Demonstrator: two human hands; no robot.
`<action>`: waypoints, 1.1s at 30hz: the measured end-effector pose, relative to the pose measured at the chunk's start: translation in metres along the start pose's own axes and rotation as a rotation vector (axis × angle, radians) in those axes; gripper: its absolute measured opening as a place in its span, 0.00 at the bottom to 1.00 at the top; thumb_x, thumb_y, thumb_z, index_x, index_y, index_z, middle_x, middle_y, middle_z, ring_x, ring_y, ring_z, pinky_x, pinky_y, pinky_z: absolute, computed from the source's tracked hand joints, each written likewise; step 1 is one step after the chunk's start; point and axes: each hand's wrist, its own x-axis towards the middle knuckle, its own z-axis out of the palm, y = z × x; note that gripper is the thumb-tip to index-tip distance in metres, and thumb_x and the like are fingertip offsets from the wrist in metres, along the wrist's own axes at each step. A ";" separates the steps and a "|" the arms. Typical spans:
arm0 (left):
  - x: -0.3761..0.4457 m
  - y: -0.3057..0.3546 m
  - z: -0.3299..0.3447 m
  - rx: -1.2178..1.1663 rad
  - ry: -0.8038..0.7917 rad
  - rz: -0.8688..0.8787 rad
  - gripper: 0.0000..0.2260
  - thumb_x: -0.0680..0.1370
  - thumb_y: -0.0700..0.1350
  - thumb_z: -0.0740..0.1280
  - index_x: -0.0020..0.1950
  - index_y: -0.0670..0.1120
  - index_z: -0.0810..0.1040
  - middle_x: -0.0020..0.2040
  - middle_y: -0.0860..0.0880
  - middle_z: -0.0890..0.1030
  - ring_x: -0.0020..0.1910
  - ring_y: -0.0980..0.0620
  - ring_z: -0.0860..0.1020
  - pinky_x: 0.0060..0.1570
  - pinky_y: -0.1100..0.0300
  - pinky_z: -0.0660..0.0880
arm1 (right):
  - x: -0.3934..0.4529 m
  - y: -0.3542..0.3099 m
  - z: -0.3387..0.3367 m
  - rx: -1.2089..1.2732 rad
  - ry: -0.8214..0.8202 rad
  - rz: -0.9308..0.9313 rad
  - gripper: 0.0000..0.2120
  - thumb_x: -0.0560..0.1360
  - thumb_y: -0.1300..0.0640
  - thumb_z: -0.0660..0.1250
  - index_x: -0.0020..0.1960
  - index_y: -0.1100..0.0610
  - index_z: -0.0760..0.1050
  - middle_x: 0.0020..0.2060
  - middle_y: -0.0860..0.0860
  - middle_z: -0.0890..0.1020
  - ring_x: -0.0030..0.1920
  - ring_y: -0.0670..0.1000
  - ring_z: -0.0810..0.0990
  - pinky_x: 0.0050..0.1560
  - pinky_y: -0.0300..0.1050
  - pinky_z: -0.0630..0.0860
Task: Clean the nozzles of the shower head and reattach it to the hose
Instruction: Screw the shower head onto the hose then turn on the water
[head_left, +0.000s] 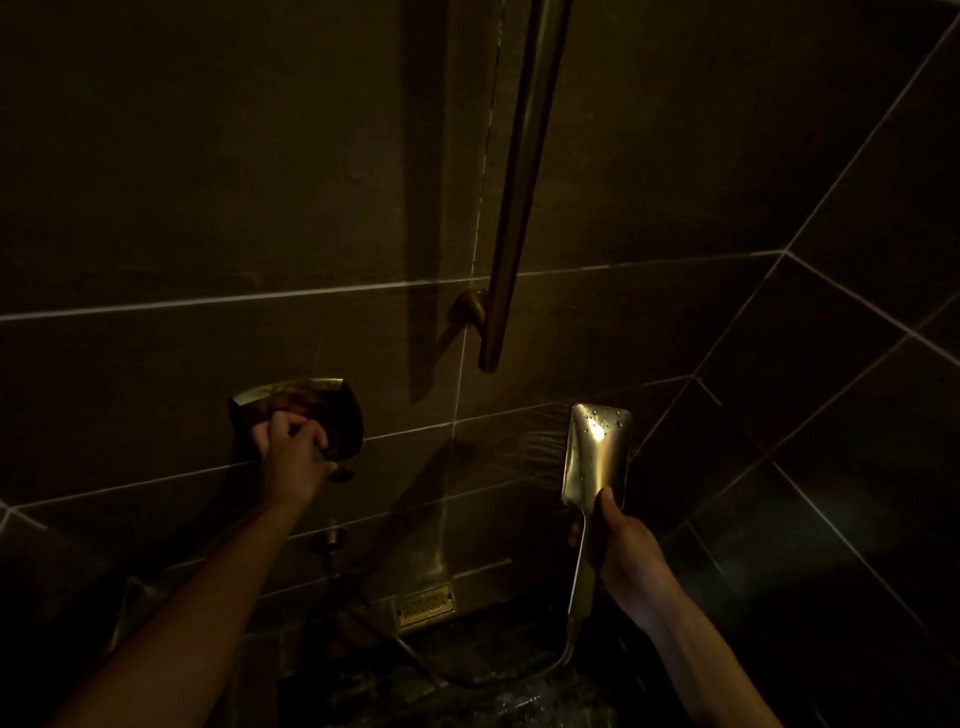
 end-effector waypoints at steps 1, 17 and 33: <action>0.000 0.000 0.000 -0.005 0.001 0.001 0.17 0.62 0.36 0.80 0.43 0.45 0.76 0.55 0.43 0.69 0.61 0.42 0.64 0.62 0.51 0.68 | 0.000 0.000 0.001 0.000 0.002 -0.004 0.22 0.78 0.43 0.63 0.57 0.61 0.78 0.42 0.56 0.83 0.44 0.54 0.81 0.48 0.48 0.75; 0.000 0.001 0.000 0.000 -0.006 -0.007 0.17 0.63 0.36 0.80 0.42 0.46 0.75 0.56 0.44 0.69 0.60 0.42 0.64 0.60 0.50 0.69 | 0.017 0.007 -0.006 -0.037 0.017 -0.018 0.24 0.77 0.41 0.64 0.57 0.61 0.79 0.45 0.57 0.84 0.46 0.55 0.82 0.48 0.50 0.76; -0.001 0.000 0.000 0.004 -0.011 -0.011 0.18 0.63 0.36 0.80 0.42 0.49 0.73 0.55 0.47 0.68 0.59 0.44 0.64 0.60 0.51 0.71 | 0.021 0.005 -0.003 -0.055 0.033 -0.009 0.21 0.77 0.41 0.63 0.56 0.58 0.79 0.49 0.58 0.84 0.48 0.55 0.82 0.45 0.49 0.76</action>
